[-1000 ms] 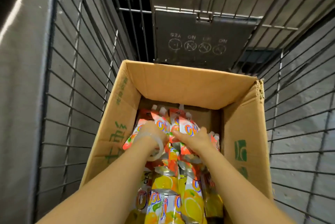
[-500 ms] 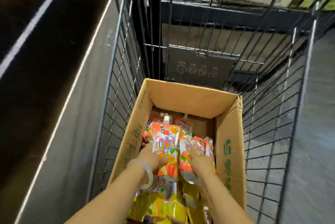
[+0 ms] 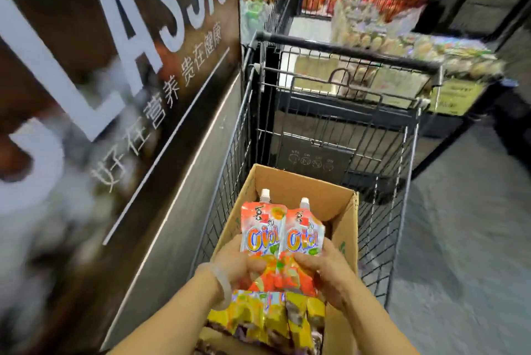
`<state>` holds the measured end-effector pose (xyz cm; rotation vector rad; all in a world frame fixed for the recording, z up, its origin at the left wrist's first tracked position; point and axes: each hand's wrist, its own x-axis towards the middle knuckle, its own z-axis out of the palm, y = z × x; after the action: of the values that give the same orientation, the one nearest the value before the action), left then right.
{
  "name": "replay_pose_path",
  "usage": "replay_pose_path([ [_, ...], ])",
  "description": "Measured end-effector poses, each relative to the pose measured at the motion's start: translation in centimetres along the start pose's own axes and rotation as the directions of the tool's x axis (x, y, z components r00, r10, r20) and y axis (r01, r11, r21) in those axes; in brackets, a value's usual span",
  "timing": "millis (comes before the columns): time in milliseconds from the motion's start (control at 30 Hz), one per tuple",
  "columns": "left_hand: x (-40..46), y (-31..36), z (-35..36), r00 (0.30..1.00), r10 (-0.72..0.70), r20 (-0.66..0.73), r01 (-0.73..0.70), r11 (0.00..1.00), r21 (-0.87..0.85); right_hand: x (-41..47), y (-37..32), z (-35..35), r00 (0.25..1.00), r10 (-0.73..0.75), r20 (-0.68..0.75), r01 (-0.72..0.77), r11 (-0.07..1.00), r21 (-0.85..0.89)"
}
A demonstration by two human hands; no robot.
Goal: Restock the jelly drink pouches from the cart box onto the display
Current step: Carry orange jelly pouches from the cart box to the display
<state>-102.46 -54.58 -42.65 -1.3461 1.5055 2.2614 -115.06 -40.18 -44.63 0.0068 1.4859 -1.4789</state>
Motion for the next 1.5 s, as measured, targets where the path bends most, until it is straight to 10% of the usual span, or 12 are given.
replay_pose_path([
  [400, -16.9, -5.1, 1.5, 0.922, 0.291, -0.255, -0.33, 0.936, -0.126, -11.5, -1.2, 3.0, 0.93, -0.116, 0.349, 0.183, 0.969, -0.168],
  [767, -35.6, -20.3, -2.5, 0.725, 0.222, -0.653, -0.484, 0.838, -0.252, -24.8, 8.4, 14.2, 0.718, 0.134, 0.683, 0.159, 0.924, -0.349],
  [1500, -87.1, -63.3, 0.7, -0.015, -0.32, -0.947, -0.845, 0.511, -0.159, -75.9, 49.1, 34.6, -0.132, 0.619, 0.774, 0.375, 0.754, -0.539],
])
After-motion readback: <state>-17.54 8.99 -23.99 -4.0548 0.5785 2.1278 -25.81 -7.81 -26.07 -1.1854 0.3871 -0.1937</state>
